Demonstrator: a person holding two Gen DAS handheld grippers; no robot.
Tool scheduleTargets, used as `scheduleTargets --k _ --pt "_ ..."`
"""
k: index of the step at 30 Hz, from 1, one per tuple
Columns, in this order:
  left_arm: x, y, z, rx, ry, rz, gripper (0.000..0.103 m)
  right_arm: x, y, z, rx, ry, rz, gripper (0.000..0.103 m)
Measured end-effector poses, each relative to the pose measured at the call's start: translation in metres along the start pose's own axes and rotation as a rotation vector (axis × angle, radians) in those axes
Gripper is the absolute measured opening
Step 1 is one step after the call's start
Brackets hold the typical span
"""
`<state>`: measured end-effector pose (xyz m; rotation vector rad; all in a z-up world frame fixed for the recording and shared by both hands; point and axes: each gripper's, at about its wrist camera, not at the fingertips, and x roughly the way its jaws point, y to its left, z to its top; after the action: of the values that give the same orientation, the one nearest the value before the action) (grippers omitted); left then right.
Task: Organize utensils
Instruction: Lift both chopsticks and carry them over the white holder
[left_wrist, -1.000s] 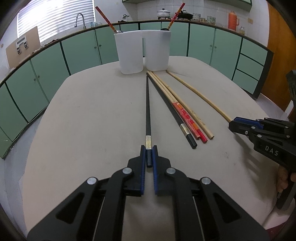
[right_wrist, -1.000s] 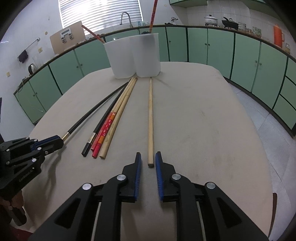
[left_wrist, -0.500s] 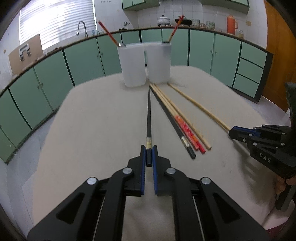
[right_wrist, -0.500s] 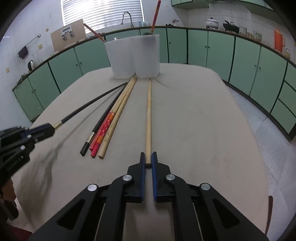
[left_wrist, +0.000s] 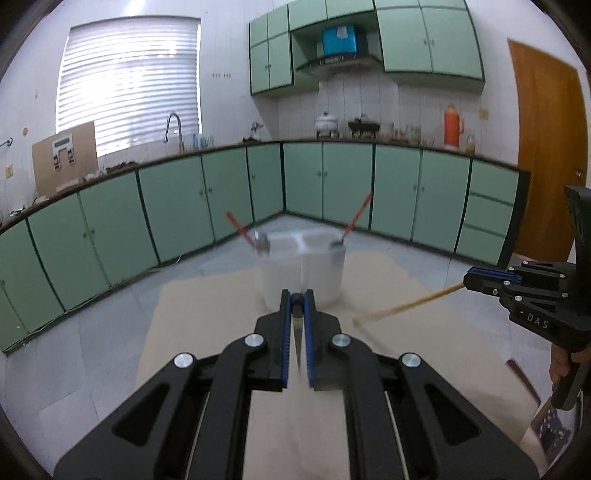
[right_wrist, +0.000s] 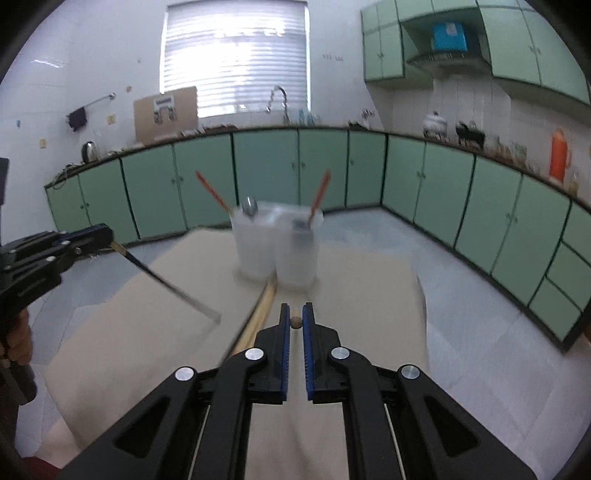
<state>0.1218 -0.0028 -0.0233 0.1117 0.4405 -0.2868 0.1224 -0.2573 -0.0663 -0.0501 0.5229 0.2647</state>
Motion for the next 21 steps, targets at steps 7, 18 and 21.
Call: scheduleTargets --k 7,18,21 --pt "0.02 0.005 0.028 -0.012 0.01 -0.054 0.006 0.012 -0.006 0.05 -0.008 0.024 0.094 0.007" --pt "0.027 0.016 0.061 -0.039 -0.027 -0.099 0.006 0.019 -0.017 0.105 0.006 0.001 0.204 0.007" --pt "0.025 0.016 0.084 -0.023 -0.076 -0.091 0.006 0.013 -0.021 0.132 0.011 -0.046 0.227 0.007"
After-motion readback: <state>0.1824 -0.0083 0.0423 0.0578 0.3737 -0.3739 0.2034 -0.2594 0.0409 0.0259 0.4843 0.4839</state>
